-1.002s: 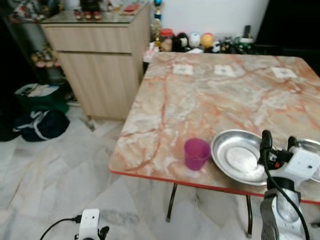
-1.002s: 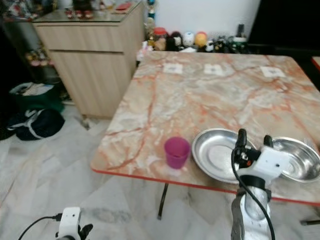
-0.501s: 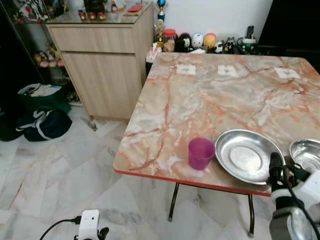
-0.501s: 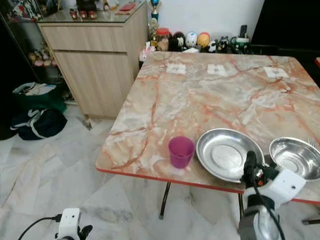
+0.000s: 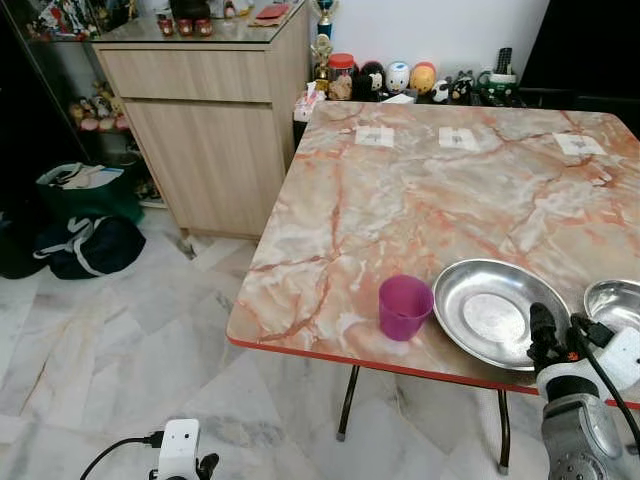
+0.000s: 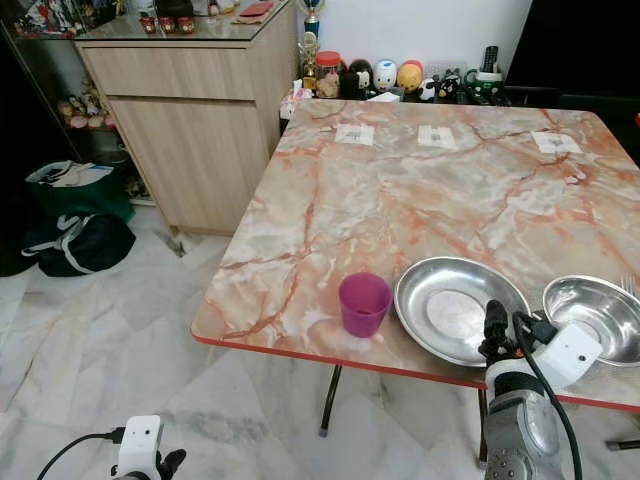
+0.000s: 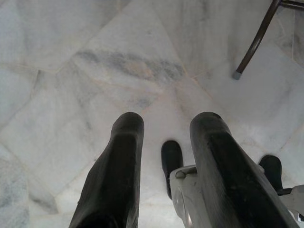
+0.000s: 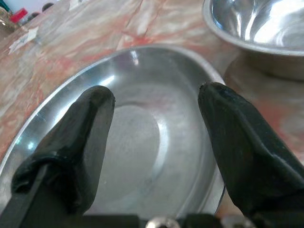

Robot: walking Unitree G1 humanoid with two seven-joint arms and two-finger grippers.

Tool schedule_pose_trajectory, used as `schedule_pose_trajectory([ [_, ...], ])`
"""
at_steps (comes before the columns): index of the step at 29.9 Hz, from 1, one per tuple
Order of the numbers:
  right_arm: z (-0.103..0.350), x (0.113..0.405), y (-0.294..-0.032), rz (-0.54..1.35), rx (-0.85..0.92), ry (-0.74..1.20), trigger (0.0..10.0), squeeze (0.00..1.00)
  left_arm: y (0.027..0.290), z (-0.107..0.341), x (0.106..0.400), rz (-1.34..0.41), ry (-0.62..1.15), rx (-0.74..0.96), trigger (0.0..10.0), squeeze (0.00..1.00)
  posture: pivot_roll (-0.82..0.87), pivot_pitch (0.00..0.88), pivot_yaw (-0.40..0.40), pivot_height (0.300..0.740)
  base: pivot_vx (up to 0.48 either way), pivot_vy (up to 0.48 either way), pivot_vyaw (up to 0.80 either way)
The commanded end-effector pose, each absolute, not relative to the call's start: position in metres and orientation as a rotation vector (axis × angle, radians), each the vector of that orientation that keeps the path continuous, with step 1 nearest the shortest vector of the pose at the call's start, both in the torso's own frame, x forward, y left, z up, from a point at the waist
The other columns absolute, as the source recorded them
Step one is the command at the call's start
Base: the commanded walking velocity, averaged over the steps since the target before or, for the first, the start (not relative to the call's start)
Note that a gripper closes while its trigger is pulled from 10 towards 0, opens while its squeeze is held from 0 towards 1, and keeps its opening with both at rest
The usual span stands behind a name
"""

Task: Setting the table

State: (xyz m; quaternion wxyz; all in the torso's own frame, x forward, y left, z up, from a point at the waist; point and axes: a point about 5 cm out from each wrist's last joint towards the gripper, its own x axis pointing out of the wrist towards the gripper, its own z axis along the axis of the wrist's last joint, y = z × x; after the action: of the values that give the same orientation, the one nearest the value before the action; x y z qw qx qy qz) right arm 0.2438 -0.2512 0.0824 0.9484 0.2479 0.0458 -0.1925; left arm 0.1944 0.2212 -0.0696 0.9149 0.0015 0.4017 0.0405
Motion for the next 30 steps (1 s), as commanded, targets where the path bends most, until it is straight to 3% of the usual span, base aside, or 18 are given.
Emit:
schedule_pose_trajectory([
  [1,0.080,0.245,-0.254,-0.398,0.527,0.105,10.0,0.00,0.225,-0.071,0.191,0.080,0.843,0.020,10.0,0.00,-0.06,0.046,0.021,0.740,0.000,0.000,0.00],
  [16,0.091,0.235,-0.269,-0.458,0.561,0.009,10.0,0.00,0.226,-0.070,0.192,0.063,0.842,0.038,10.0,0.00,-0.07,0.050,0.031,0.740,0.000,0.000,0.00],
  [30,0.108,0.244,-0.256,-0.375,0.592,-0.065,10.0,0.00,0.225,-0.071,0.192,0.050,0.850,0.055,10.0,0.00,-0.07,0.050,0.029,0.740,0.000,0.000,0.00],
])
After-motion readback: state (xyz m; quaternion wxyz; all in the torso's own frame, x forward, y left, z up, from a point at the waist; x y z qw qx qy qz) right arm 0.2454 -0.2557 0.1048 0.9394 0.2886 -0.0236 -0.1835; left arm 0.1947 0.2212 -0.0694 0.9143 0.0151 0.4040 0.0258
